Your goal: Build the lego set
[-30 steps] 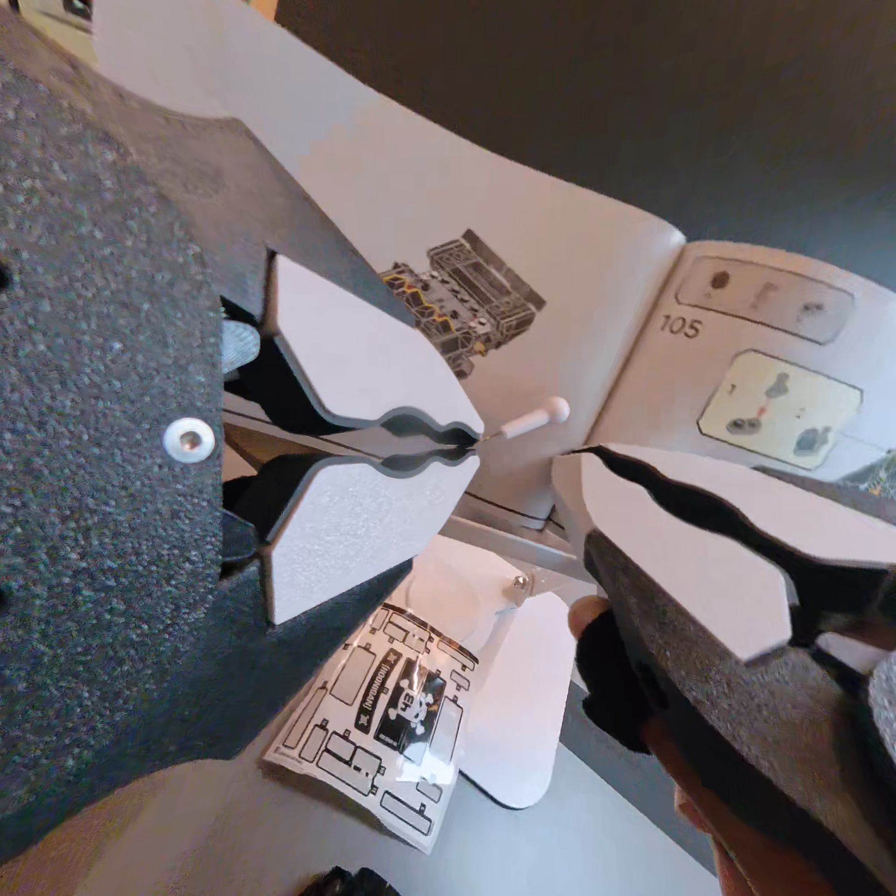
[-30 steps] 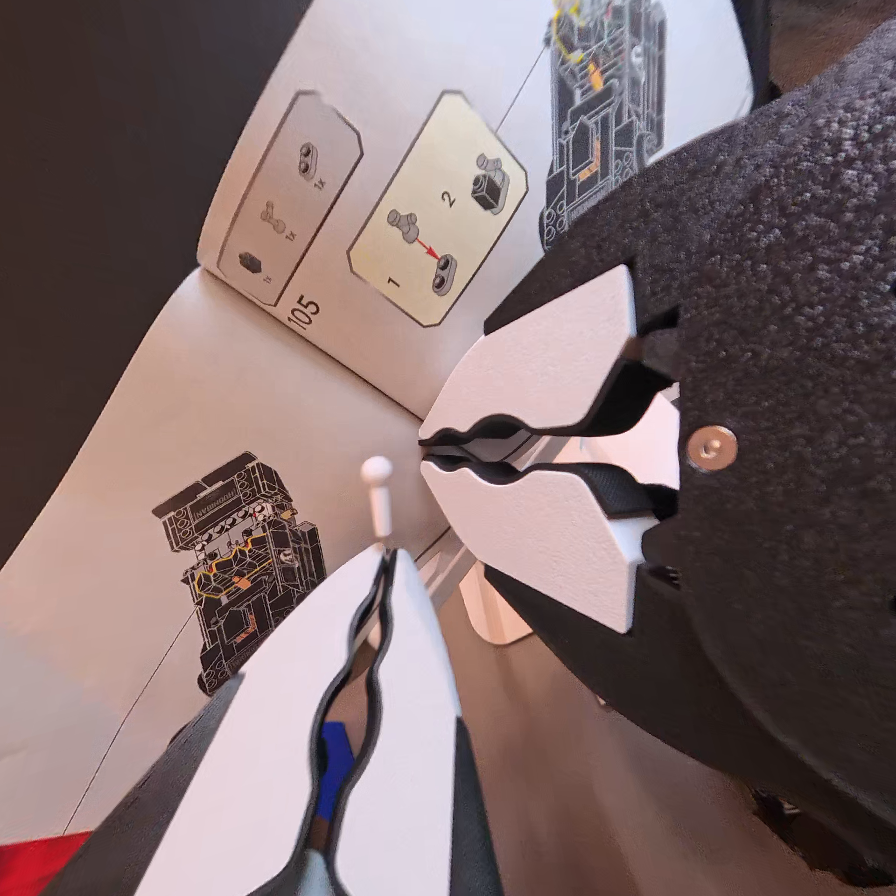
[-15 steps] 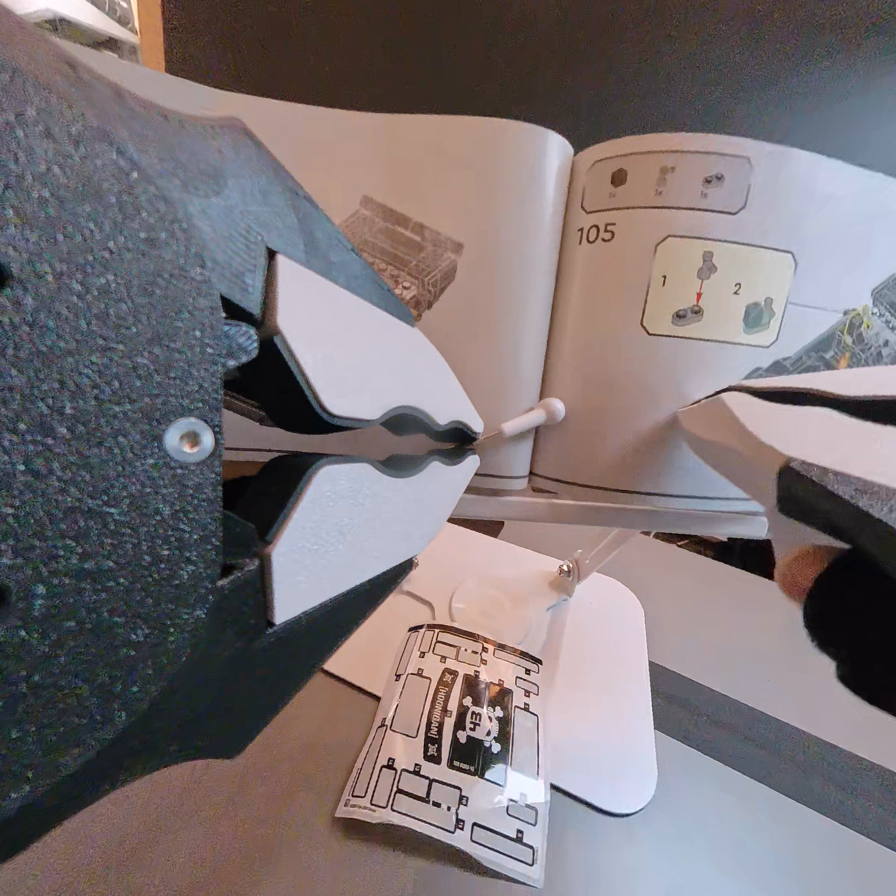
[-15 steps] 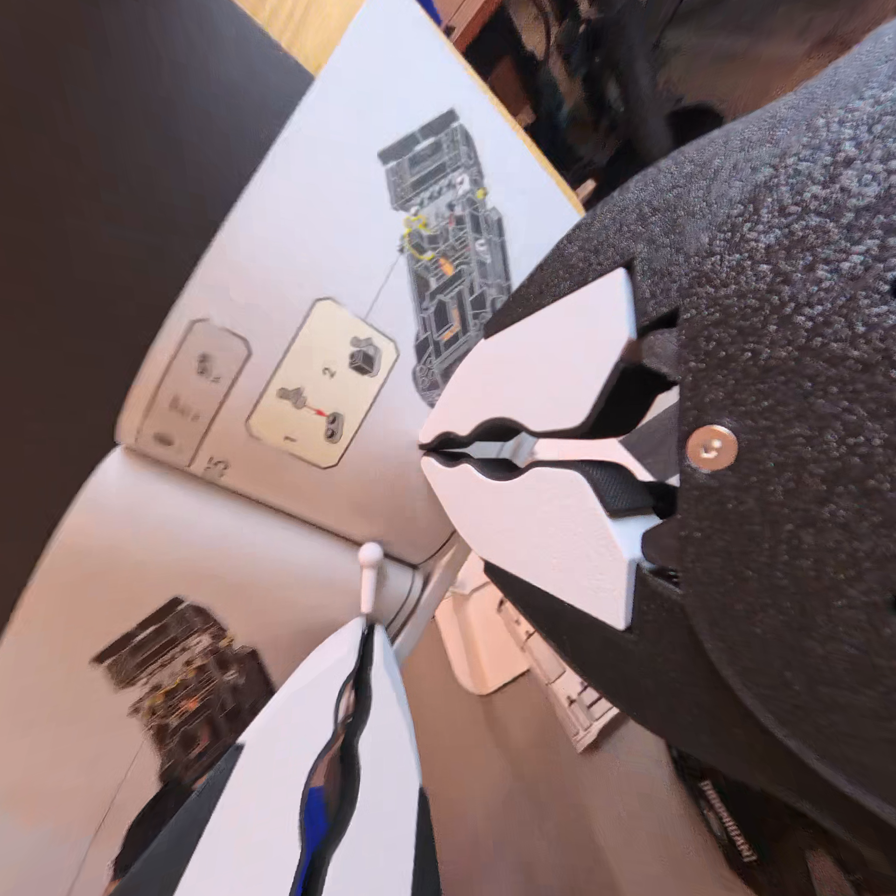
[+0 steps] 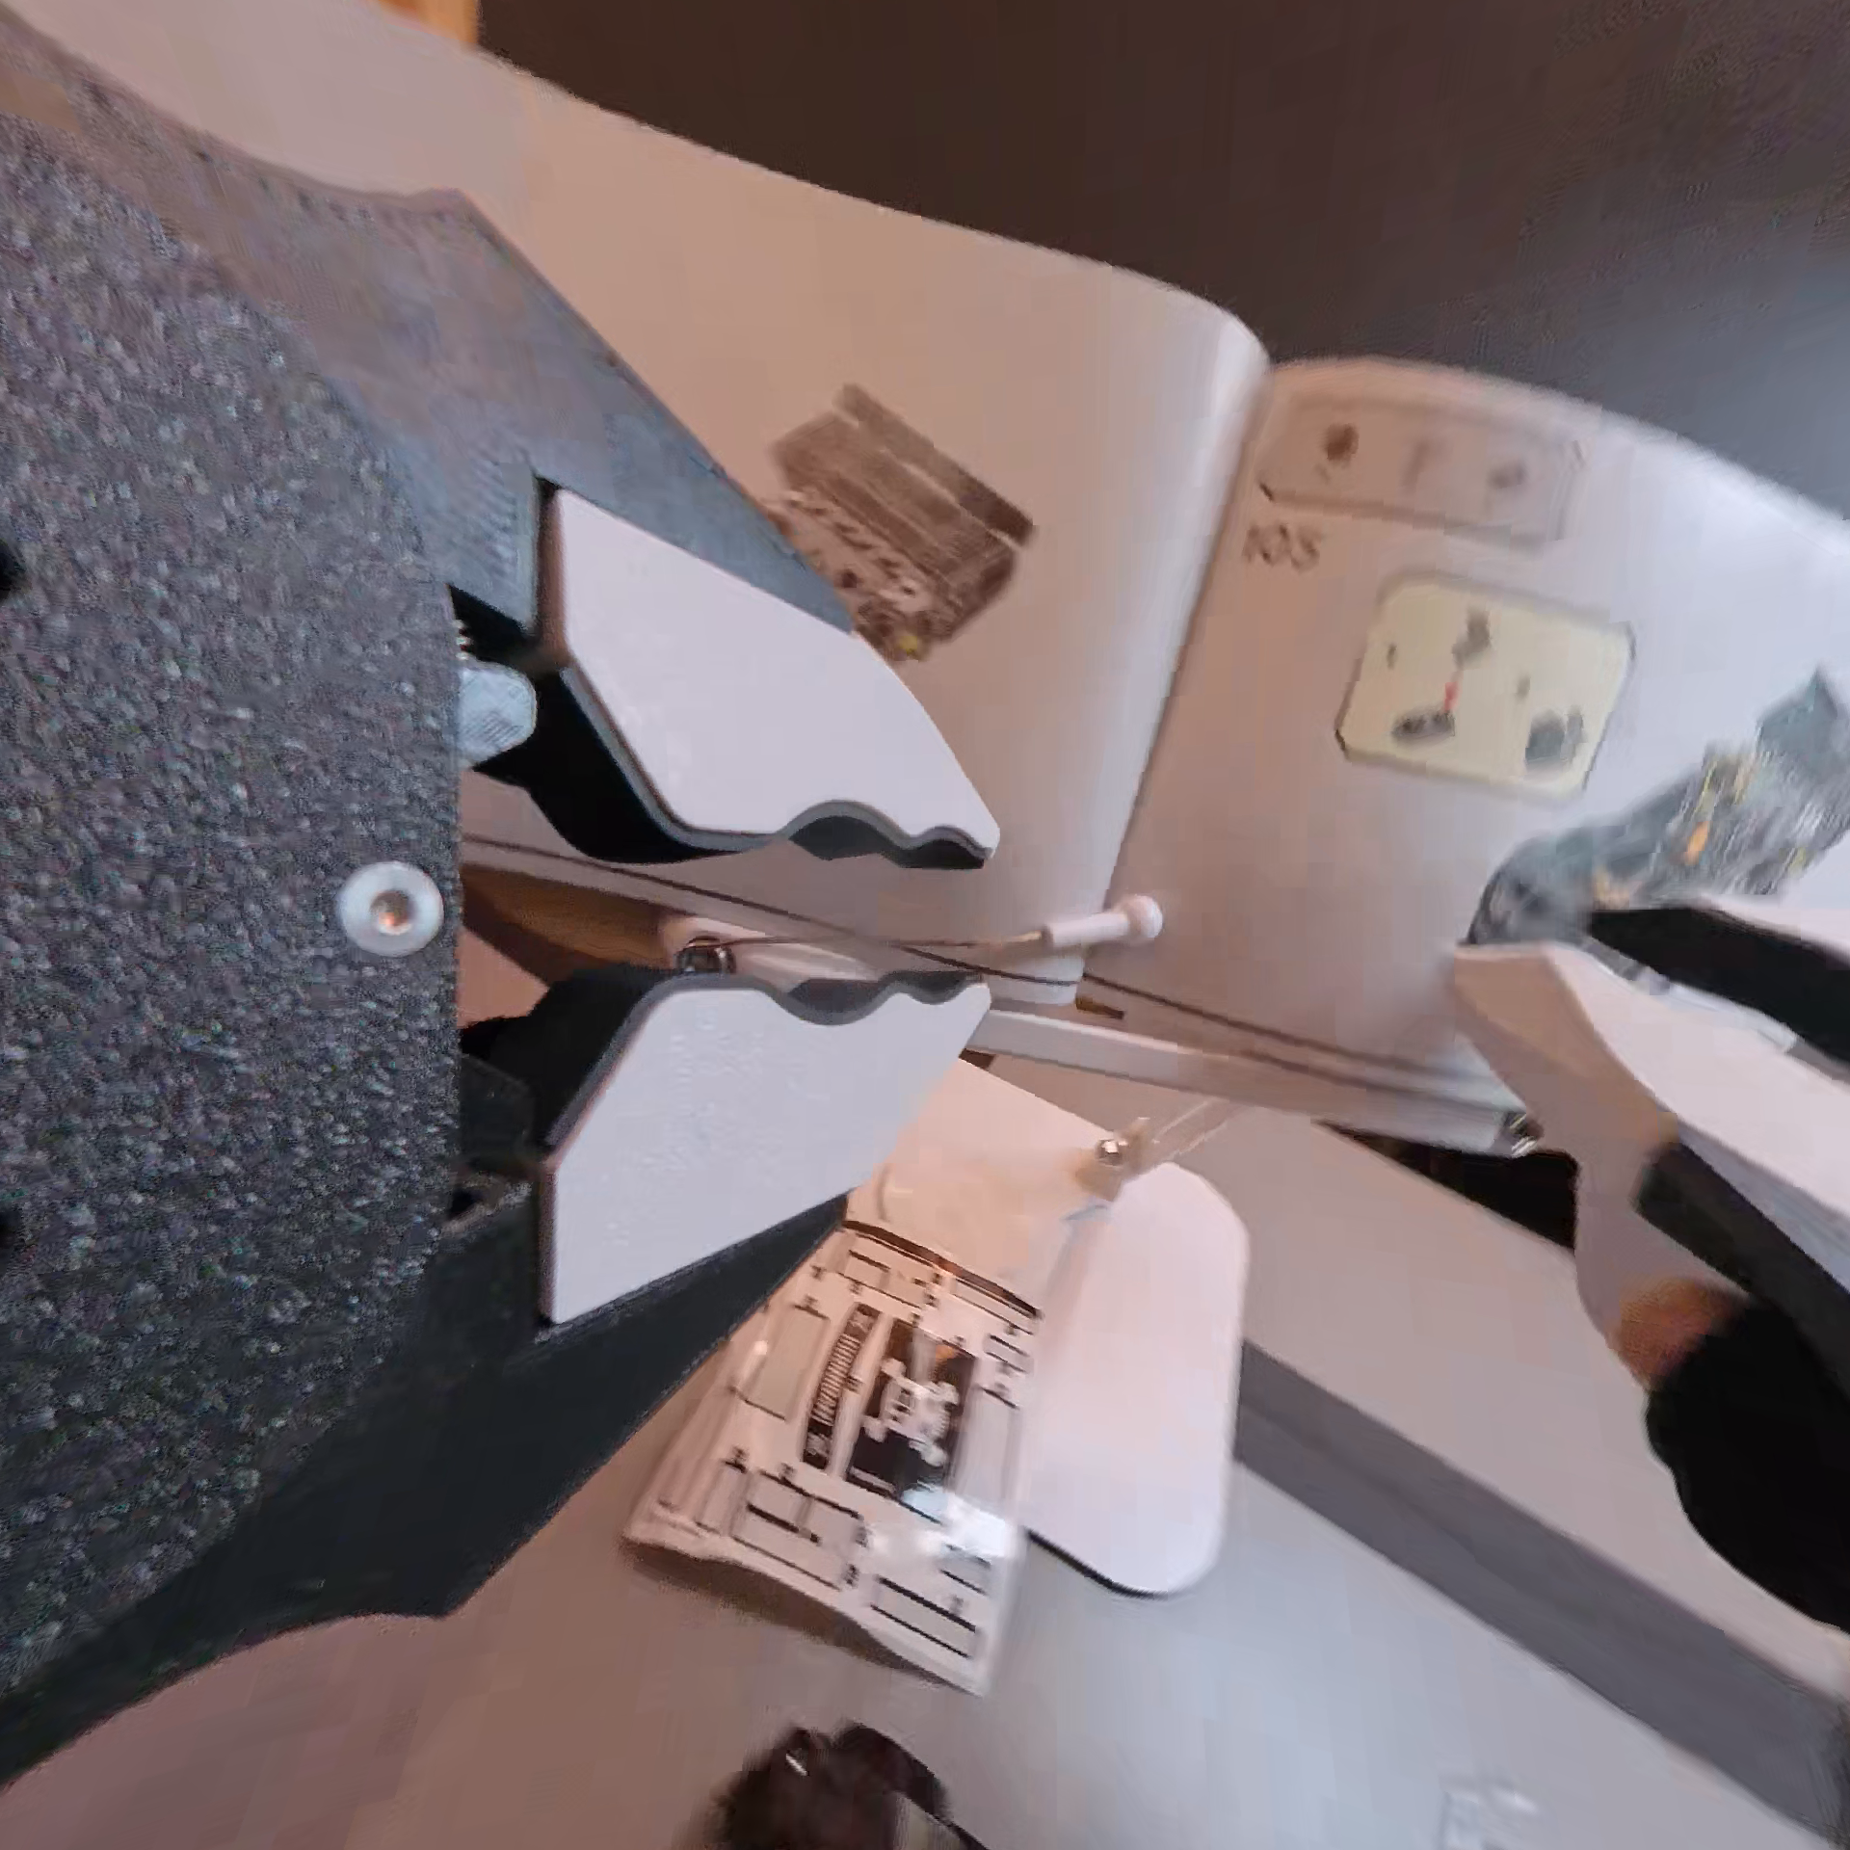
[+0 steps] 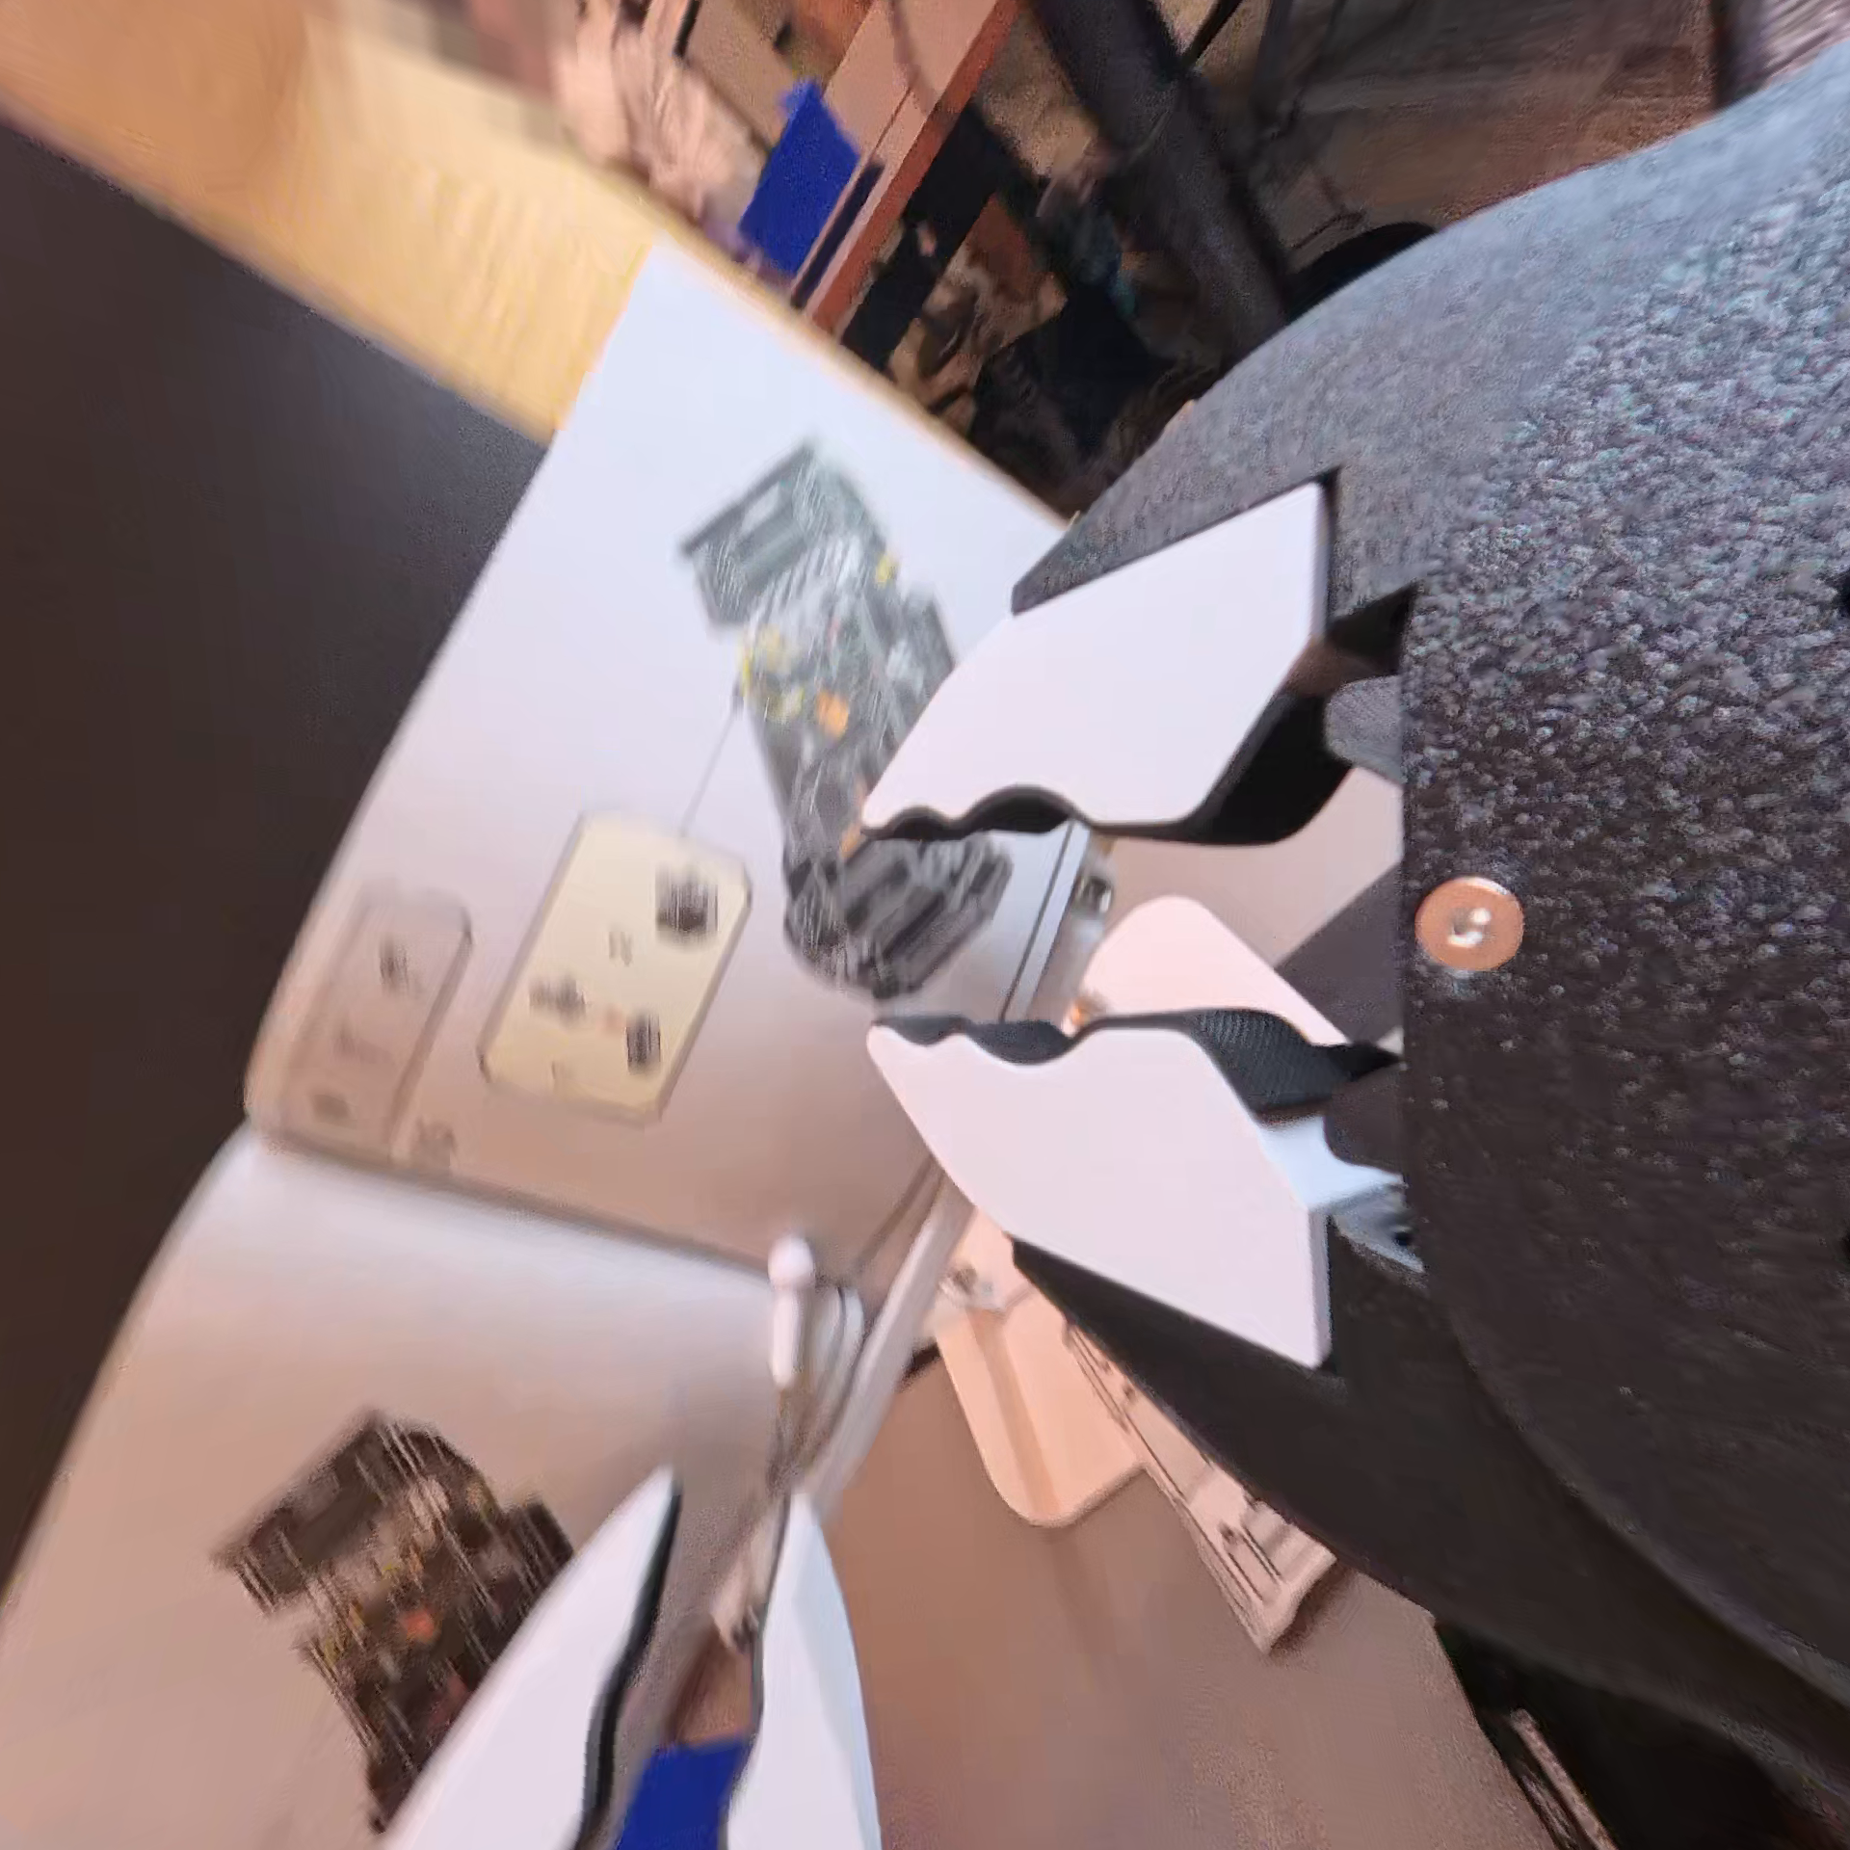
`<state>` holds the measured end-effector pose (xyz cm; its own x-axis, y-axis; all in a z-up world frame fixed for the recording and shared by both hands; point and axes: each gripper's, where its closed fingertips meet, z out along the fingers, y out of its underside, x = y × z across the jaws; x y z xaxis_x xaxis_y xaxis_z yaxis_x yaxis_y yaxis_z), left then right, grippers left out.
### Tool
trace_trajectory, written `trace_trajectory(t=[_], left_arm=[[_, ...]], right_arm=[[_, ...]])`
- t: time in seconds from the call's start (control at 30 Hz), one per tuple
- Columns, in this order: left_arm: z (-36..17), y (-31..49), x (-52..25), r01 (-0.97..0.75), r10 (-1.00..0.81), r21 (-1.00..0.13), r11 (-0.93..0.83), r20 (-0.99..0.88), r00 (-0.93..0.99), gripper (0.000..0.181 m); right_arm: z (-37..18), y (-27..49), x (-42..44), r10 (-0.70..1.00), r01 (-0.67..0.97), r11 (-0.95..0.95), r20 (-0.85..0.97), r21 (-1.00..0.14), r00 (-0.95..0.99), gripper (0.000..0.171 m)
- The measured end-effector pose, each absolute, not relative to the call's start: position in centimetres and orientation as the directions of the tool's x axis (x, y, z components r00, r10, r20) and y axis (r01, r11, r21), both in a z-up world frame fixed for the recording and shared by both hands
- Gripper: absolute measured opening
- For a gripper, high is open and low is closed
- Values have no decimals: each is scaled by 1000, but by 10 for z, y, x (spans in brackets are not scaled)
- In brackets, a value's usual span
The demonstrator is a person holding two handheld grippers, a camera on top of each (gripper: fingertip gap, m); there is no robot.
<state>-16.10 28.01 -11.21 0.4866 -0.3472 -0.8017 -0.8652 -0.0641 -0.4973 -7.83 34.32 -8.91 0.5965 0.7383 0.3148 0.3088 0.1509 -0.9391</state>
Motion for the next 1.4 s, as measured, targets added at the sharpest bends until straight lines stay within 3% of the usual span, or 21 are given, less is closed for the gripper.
trace_trajectory(t=[0.13,0.27,0.37,0.57,0.83,1.1,1.27,1.4], left_arm=[[-83,258,-182,-580,-212,-814,11,-569,795,20],[-72,241,-226,-314,-103,-949,19,-314,944,20],[-84,243,-246,-270,-85,-962,-52,-265,961,26],[-92,246,-255,-252,-86,-965,-71,-246,966,26],[-99,243,-255,-208,-98,-976,-69,-201,975,24],[-90,226,-227,-152,-230,-987,-44,-138,963,19],[-81,189,-184,-163,-434,-986,-44,-128,892,17],[-138,177,-158,-250,-554,-945,-213,-94,827,31]], right_arm=[[-75,381,-33,665,196,68,191,-978,722,76],[-92,418,-25,738,101,-109,-13,-989,675,97],[-106,416,-42,824,54,-235,-169,-971,541,77],[-109,409,-36,784,66,-163,-89,-984,615,65],[-110,404,-33,774,84,-169,-79,-982,628,63],[-94,391,-16,747,104,-91,1,-990,665,67],[-81,310,0,801,187,13,123,-982,586,63],[-127,222,15,863,361,-12,173,-933,474,60]])
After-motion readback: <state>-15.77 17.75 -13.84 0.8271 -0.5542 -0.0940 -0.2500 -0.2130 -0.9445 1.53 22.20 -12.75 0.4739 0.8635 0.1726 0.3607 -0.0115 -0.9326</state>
